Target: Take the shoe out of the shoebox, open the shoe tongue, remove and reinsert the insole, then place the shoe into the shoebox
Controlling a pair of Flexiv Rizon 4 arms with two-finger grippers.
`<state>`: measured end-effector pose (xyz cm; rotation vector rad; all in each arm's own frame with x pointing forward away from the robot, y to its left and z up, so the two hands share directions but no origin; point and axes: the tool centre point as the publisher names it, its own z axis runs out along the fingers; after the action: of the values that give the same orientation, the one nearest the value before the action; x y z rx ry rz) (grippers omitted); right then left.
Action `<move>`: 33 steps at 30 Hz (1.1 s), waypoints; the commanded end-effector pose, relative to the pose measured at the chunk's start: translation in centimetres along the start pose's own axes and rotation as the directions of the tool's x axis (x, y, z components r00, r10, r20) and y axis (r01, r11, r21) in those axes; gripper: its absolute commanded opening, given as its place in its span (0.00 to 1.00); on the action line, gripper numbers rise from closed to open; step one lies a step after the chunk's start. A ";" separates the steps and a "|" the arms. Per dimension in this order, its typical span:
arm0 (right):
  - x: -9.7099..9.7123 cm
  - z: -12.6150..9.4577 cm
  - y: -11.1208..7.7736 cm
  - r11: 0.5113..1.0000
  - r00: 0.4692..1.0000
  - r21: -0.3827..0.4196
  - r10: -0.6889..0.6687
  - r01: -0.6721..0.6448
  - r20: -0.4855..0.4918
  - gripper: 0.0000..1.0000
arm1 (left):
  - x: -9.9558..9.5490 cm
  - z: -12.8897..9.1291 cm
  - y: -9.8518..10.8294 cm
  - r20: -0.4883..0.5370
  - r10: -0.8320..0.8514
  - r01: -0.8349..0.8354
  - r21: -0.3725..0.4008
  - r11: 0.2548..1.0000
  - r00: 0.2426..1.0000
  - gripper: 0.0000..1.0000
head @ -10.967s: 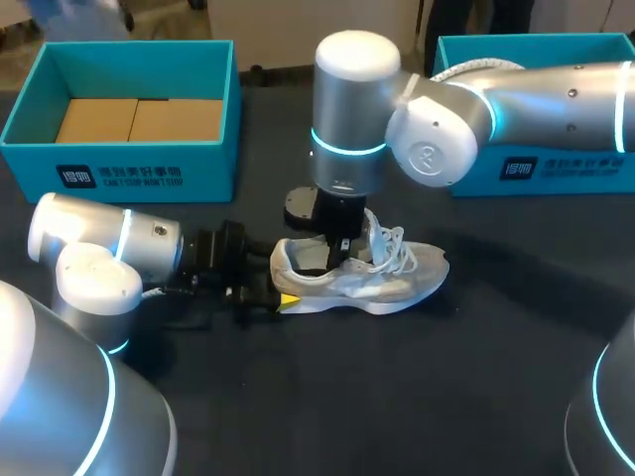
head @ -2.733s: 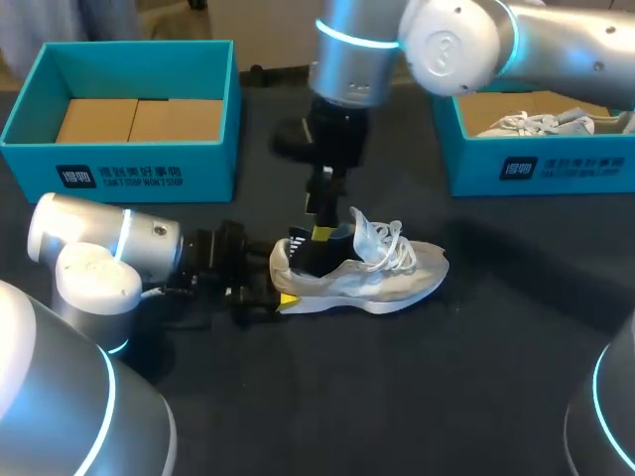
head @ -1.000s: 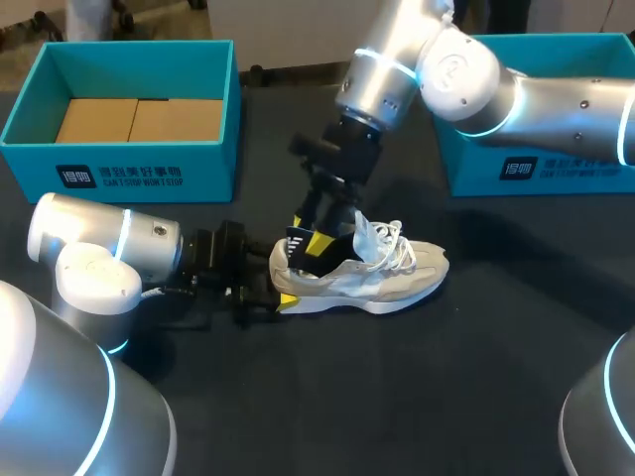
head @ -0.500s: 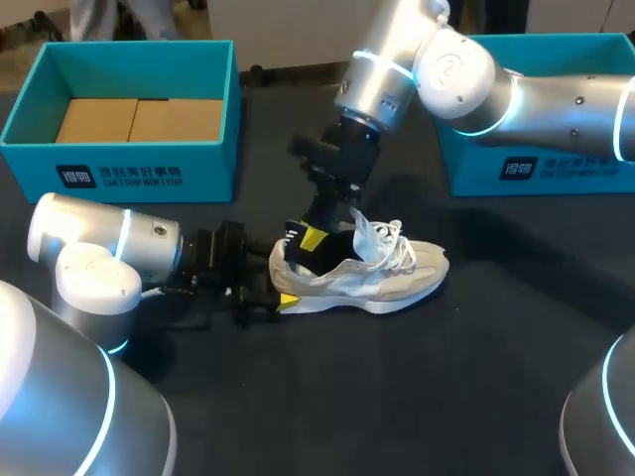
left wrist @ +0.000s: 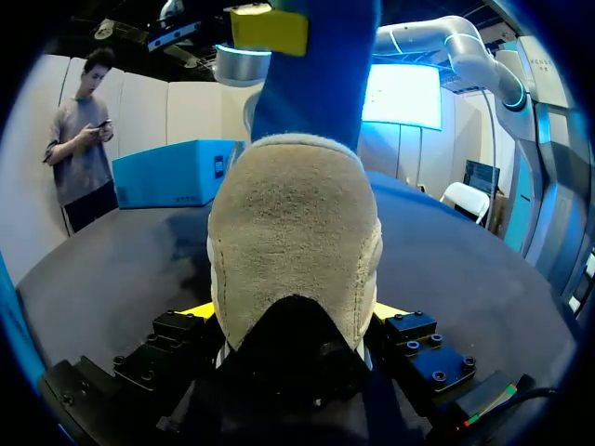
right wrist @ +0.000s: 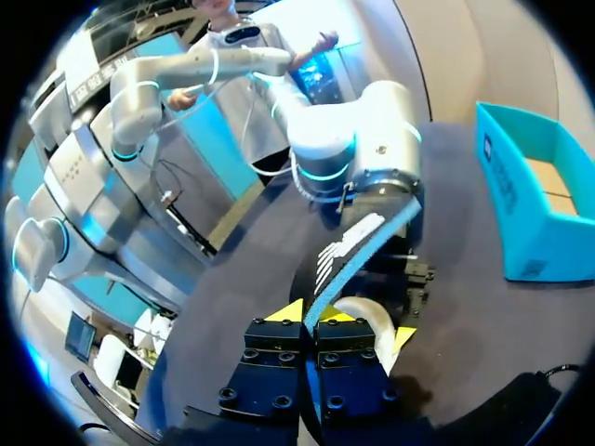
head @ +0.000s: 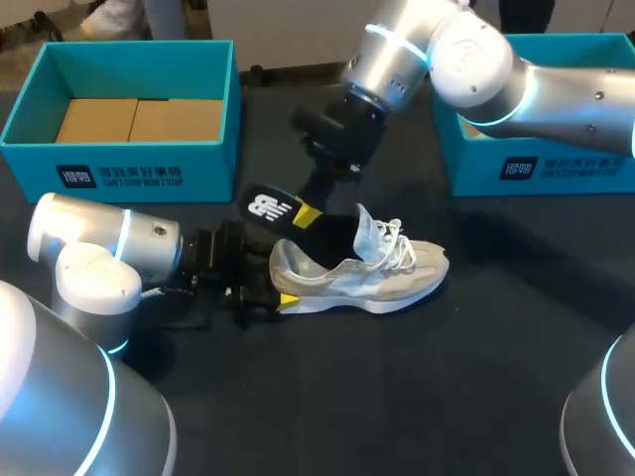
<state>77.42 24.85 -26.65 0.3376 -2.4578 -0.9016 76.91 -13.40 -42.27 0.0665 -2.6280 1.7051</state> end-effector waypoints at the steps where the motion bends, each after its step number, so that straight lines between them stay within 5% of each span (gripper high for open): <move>1: 1.3 -1.2 0.5 1.000 0.995 -0.005 0.003 -0.003 0.097 0.00 | 0.0 0.2 0.4 0.001 0.000 0.000 0.000 1.000 1.000 0.00; 18: 1.0 -5.1 1.1 0.985 0.898 -0.170 0.096 -0.024 0.429 0.00 | 0.0 0.2 0.4 0.001 0.000 0.000 0.000 1.000 1.000 0.00; 33: 1.6 -9.4 3.3 0.958 0.735 -0.287 0.183 0.016 0.653 0.00 | 0.0 0.2 0.4 0.001 0.000 0.000 0.000 1.000 1.000 0.00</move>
<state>81.41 21.82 -17.79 -0.0985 -2.7391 -1.4134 76.92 -13.39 -42.28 0.0665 -2.6282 1.7049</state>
